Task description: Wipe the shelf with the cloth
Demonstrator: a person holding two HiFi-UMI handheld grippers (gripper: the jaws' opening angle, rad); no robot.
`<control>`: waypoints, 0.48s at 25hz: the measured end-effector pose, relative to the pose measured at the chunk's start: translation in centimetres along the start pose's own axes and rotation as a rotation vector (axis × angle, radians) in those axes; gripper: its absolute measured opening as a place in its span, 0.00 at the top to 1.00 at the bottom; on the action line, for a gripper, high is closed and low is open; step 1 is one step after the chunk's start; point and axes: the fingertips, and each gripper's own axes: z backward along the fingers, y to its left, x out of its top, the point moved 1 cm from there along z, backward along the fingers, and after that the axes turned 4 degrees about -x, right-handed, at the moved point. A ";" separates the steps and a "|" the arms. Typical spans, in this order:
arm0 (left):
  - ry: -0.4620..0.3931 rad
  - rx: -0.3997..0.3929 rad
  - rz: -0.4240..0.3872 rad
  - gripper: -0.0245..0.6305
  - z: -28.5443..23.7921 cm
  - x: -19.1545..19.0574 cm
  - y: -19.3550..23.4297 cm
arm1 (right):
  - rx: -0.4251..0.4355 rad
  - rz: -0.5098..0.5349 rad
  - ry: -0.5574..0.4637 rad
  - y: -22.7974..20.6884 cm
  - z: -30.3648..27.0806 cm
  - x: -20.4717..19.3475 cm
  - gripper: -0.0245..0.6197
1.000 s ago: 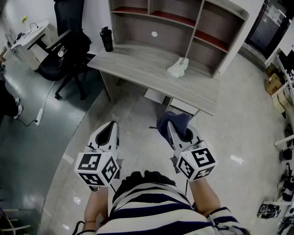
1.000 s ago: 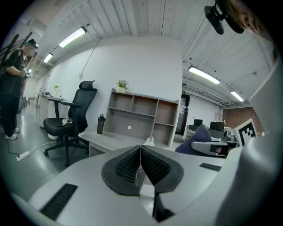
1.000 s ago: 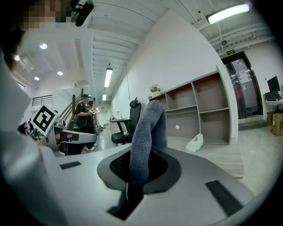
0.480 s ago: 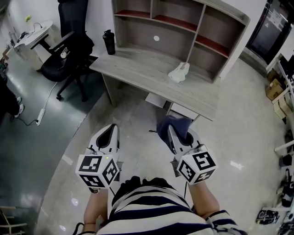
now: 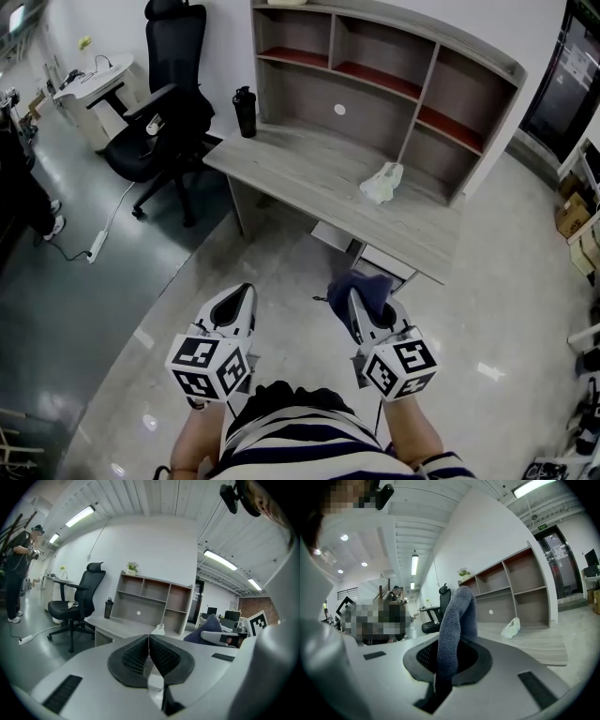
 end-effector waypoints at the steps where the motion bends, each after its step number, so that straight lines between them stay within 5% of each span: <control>1: -0.002 0.002 0.002 0.94 -0.2 0.3 0.2 | 0.006 0.000 0.001 0.1 -0.3 0.2 0.89; 12: -0.008 -0.033 -0.003 0.94 -5.6 3.0 3.8 | 0.009 0.022 0.022 -0.2 -6.2 1.6 0.89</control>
